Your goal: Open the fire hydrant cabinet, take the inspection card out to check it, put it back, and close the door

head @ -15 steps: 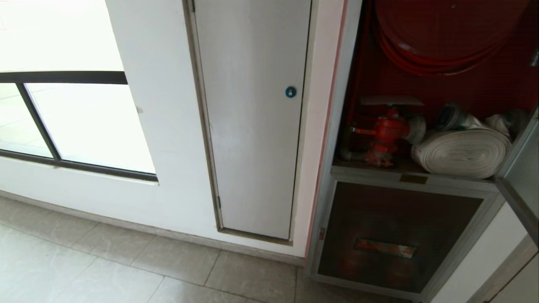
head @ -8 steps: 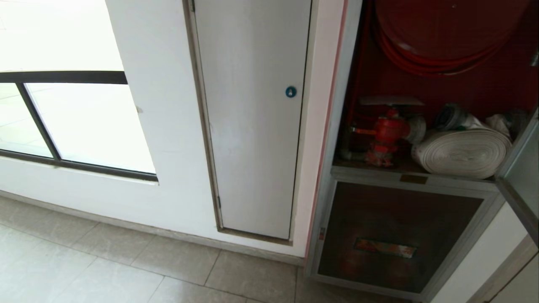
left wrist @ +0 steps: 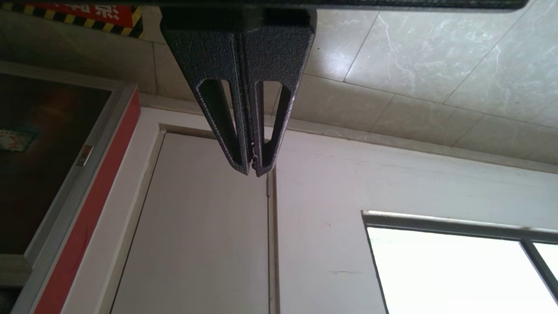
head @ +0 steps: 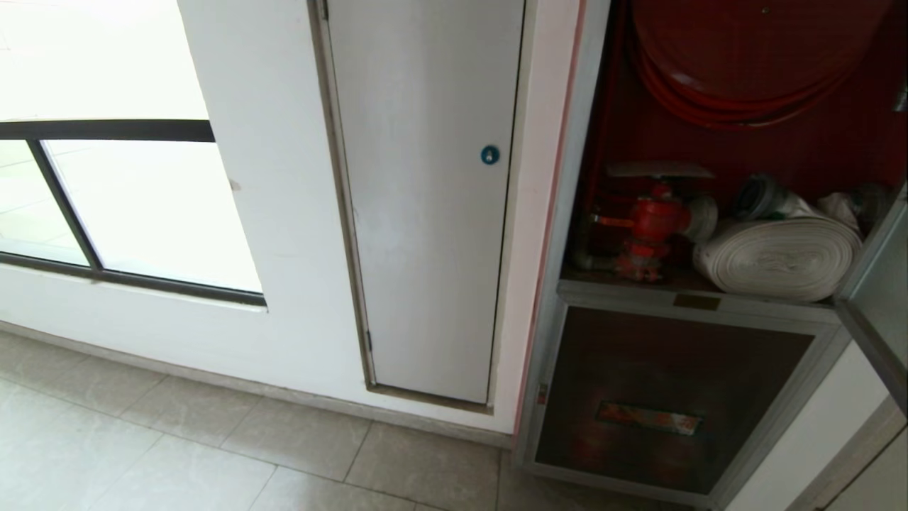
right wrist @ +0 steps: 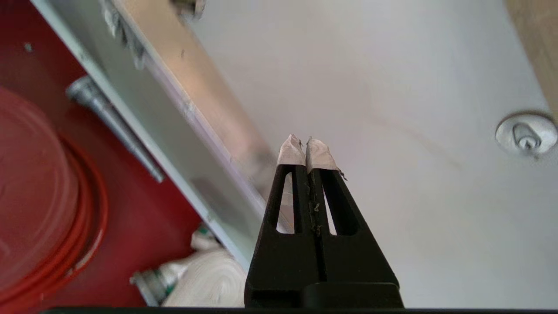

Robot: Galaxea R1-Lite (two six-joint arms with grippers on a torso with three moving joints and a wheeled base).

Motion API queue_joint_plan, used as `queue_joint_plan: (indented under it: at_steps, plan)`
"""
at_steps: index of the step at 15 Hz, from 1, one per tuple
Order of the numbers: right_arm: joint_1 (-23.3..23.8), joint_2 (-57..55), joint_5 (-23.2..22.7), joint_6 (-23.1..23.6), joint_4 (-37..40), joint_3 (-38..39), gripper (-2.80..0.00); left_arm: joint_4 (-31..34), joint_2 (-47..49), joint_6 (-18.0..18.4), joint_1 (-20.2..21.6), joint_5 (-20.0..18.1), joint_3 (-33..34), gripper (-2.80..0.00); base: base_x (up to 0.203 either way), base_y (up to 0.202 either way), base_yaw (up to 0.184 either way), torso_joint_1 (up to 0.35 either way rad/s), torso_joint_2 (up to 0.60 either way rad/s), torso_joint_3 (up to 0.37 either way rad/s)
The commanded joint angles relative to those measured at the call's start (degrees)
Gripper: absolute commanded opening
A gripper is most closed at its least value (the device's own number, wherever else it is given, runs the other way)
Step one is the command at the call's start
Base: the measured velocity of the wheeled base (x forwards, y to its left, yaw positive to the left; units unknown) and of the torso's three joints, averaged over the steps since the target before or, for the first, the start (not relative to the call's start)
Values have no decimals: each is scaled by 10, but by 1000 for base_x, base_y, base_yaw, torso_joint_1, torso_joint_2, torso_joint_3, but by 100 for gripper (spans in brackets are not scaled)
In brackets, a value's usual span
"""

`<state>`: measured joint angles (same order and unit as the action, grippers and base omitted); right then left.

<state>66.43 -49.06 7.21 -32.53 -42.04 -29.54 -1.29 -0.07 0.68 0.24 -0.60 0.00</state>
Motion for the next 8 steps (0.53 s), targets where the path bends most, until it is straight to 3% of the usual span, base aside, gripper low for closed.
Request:
queue_joint_plan:
  at_steps: [1, 4, 8]
  plan:
    - [36, -16, -12, -14, -18, -2, -280, 0, 1, 0, 0, 0, 4, -280, 0, 0, 0, 0, 0, 0]
    - [73, -32, -49, -32, -30, -4, -280, 0, 1, 0, 0, 0, 4, -280, 0, 0, 0, 0, 0, 0]
    - [84, -60, -68, -29, -32, -4, -280, 0, 1, 0, 0, 0, 4, -280, 0, 0, 0, 0, 0, 0]
